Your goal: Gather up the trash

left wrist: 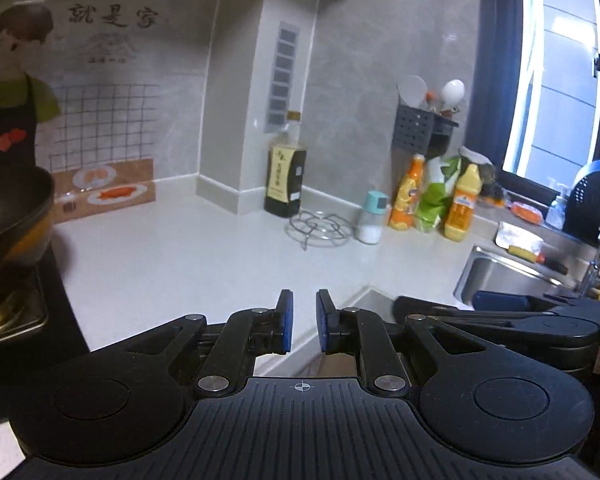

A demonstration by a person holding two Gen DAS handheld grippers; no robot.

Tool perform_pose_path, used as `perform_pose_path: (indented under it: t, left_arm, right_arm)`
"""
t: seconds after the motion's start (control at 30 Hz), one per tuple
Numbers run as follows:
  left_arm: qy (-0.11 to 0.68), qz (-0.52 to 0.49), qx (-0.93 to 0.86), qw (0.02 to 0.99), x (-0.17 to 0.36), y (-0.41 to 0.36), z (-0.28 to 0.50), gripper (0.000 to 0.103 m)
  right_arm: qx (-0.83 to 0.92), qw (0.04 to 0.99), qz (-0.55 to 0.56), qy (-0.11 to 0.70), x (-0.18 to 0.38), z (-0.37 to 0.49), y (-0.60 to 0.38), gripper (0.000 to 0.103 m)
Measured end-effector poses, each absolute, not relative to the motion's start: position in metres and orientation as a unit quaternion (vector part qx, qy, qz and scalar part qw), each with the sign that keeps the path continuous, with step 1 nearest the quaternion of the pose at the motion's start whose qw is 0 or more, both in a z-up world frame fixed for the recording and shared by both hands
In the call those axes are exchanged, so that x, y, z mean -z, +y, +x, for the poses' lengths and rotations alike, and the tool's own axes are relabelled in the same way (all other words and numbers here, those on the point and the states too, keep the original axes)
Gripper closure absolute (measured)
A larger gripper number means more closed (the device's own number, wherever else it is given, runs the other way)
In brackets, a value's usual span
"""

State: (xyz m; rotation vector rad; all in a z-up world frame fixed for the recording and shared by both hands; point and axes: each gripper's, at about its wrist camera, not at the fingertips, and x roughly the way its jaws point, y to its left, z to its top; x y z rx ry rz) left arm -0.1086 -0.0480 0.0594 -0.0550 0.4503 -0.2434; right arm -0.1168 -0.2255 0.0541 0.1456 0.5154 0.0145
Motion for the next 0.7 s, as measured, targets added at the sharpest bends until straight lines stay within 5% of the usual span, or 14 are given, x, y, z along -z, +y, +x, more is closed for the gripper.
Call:
perform_pose_path:
  t: [0.7]
  left_arm:
    - [0.251,-0.018,0.088,0.964,-0.050,-0.036,-0.106,0.087]
  right_arm:
    - [-0.045,0.959,0.062,0.271,-0.046,-0.115,-0.203,0.015]
